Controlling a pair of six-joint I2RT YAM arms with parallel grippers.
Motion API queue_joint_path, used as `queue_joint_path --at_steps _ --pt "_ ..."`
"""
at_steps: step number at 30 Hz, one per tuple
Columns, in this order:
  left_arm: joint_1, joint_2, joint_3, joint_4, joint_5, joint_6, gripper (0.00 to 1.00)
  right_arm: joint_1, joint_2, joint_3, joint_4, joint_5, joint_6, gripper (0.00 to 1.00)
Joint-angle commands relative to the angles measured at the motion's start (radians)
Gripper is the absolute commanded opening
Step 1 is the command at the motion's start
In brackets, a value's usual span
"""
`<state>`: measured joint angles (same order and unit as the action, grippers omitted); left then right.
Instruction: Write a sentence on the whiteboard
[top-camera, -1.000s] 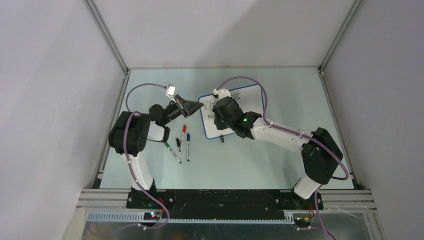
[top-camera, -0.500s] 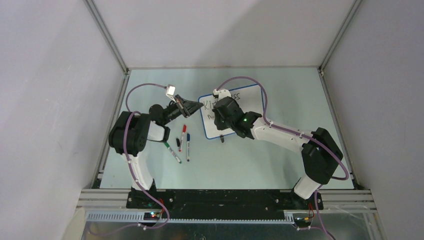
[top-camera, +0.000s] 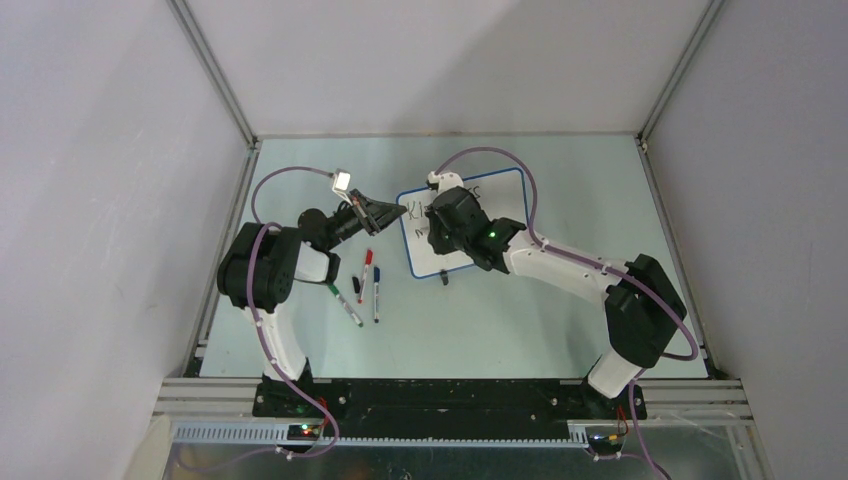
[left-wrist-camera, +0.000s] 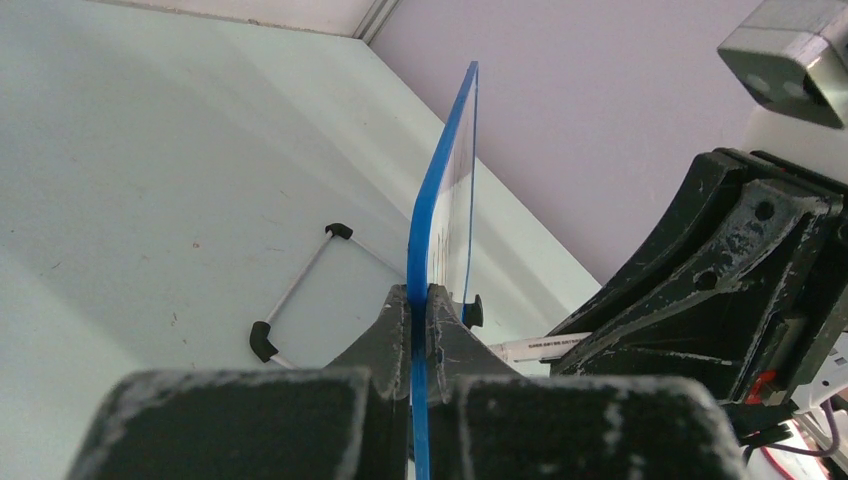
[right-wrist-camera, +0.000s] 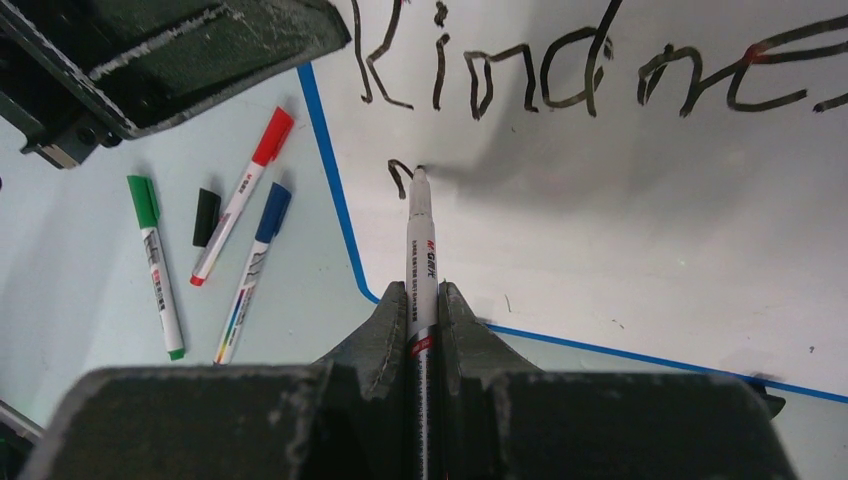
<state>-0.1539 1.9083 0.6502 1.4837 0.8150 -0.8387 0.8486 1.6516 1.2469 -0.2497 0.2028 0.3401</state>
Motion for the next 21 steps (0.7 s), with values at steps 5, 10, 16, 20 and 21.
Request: queue_joint_path --at_steps 5,10,16,20,21 --pt "0.006 -0.043 0.0 0.049 0.003 0.03 0.0 -0.007 0.005 0.062 0.017 0.017 -0.004 0.0" --pt "0.006 -0.043 -0.001 0.049 0.003 0.03 0.0 -0.01 0.004 0.062 0.005 0.033 -0.001 0.0" --pt "0.007 -0.043 -0.001 0.049 0.003 0.03 0.0 -0.011 0.003 0.063 -0.018 0.046 0.003 0.0" --pt "0.007 -0.044 0.0 0.049 0.004 0.03 0.0 -0.009 0.008 0.063 -0.02 0.046 0.004 0.0" --pt "0.007 -0.044 0.0 0.049 0.003 0.03 0.0 -0.008 0.008 0.063 -0.02 0.045 0.004 0.0"
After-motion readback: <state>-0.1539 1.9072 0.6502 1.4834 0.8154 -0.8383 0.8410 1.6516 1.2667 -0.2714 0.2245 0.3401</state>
